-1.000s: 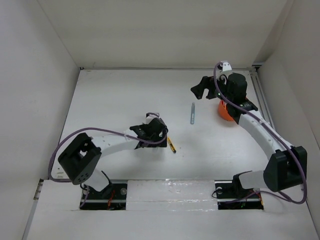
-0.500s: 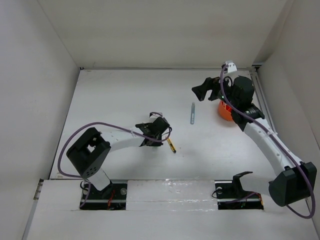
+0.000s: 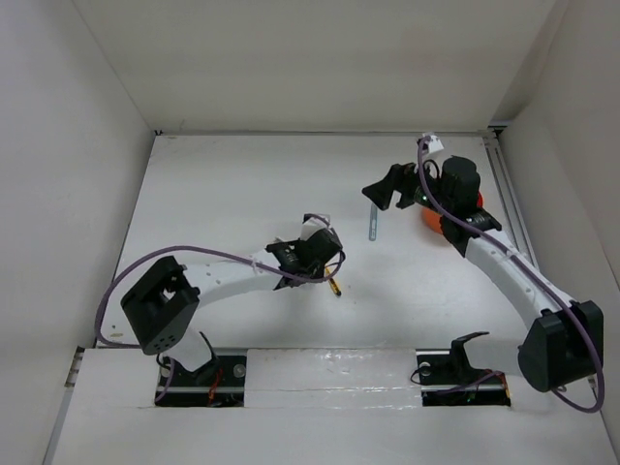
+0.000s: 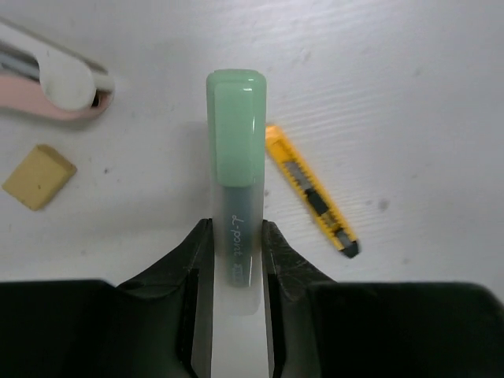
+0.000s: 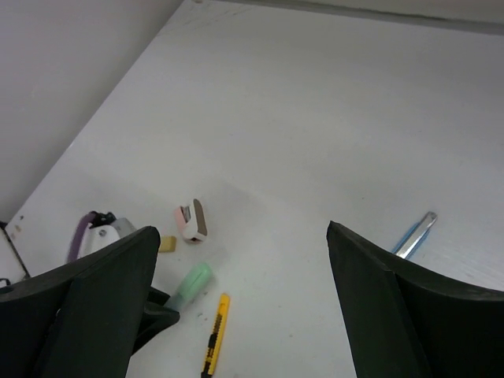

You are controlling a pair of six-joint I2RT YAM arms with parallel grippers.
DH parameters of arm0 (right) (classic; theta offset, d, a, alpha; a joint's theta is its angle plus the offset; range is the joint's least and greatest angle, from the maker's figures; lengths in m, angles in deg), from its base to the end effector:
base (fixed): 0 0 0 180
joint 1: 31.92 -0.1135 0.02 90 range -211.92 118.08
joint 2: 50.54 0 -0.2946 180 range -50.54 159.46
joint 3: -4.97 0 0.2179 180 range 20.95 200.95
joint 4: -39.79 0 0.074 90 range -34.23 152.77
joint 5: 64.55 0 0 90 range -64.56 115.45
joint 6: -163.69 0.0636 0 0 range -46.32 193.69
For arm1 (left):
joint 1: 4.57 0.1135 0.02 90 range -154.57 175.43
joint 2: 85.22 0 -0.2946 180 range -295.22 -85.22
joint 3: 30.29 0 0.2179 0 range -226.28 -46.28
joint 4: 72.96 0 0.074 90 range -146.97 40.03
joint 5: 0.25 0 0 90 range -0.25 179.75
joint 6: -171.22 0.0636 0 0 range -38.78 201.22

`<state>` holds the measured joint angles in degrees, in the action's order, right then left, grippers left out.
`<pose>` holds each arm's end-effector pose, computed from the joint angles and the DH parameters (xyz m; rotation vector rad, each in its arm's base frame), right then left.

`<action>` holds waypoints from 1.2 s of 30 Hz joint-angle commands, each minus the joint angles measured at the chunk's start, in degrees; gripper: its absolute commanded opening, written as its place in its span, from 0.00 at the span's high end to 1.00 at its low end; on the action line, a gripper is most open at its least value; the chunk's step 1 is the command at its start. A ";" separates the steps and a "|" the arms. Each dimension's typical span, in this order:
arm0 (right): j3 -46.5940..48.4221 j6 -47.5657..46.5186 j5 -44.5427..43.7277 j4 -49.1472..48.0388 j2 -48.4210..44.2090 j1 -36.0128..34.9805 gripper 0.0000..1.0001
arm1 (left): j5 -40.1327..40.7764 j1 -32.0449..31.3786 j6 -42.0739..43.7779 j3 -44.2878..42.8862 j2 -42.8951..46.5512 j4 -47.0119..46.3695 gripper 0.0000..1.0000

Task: Sort the stationery into containers
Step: Pick up the pen from the center of the board.

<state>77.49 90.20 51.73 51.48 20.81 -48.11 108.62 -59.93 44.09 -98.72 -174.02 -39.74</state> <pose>0.2538 0.1030 0.3732 -0.3393 1.7748 0.8125 0.1862 -0.2333 0.2242 0.2566 2.4465 -0.3012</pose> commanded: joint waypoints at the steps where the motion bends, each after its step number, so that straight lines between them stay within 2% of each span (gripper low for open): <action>1: -2.56 3.95 3.16 -5.81 -2.17 -1.56 0.07 | 6.17 -0.81 2.23 -5.39 4.24 -2.29 1.00; 5: -5.90 10.00 -0.09 -8.00 -4.98 -2.79 0.07 | 7.93 -0.81 5.48 -6.18 7.30 -7.55 1.00; 6: -6.87 11.25 -0.87 -9.05 -5.60 -2.80 0.07 | 7.93 -0.81 6.53 -6.18 8.02 -11.31 1.00; 13: -9.34 16.45 -3.43 -12.66 -6.32 -8.51 0.07 | 2.84 -0.81 13.91 -2.05 14.52 -27.84 1.00; 21: -8.63 18.29 -5.28 -15.74 -1.14 -13.25 0.08 | -5.42 -0.81 15.85 -0.91 16.11 -34.28 1.00; 22: -8.02 18.29 -5.28 -15.74 -0.61 -13.78 0.12 | -6.30 -0.81 15.85 -0.90 16.11 -34.89 1.00; 23: -8.02 18.29 -5.28 -16.35 0.27 -13.79 0.20 | -6.83 -0.81 15.85 -0.90 16.11 -34.90 1.00; 25: -8.02 18.82 -5.28 -17.58 0.89 -14.31 0.27 | -8.32 -0.81 15.85 -0.90 16.11 -34.90 1.00; 26: -8.02 18.82 -5.28 -18.11 1.42 -14.31 0.37 | -9.02 -0.81 16.46 -0.90 16.11 -34.90 1.00; 28: -8.02 19.34 -4.67 -19.00 1.42 -14.31 0.48 | -9.55 -0.81 16.47 -0.90 15.50 -34.90 1.00; 29: -7.41 19.35 -4.66 -19.00 1.94 -14.31 0.59 | -9.56 -0.81 16.47 -0.90 15.49 -34.90 1.00; 30: -6.88 19.35 -4.14 -19.00 1.95 -14.31 0.92 | -9.56 -0.81 16.47 -0.90 14.97 -34.90 1.00; 31: -6.87 19.35 -4.13 -19.00 1.95 -14.31 1.00 | -8.51 -0.81 16.47 -0.90 14.97 -34.38 1.00; 32: -6.35 19.35 -3.61 -19.00 1.95 -14.31 1.00 | -7.98 -0.81 16.47 -0.90 14.97 -34.37 1.00; 33: -6.35 19.35 -3.61 -18.39 1.95 -14.31 1.00 | -6.76 -0.81 16.47 -0.90 14.44 -33.76 0.94; 34: -5.83 18.82 -3.61 -17.68 1.95 -14.31 1.00 | -6.14 -0.81 16.47 -1.60 13.92 -32.89 0.73; 35: -5.82 18.82 -3.61 -17.68 1.34 -12.57 1.00 | -5.43 -0.81 16.47 -2.22 13.91 -32.88 0.44; 36: -5.82 17.95 -3.61 -17.68 0.64 -11.42 1.00 | -5.43 -0.81 16.47 -2.22 13.91 -32.10 0.01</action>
<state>68.85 109.39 47.53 37.27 23.04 -61.55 102.04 -60.71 60.46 -99.55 -160.10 -70.60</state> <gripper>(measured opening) 0.294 0.695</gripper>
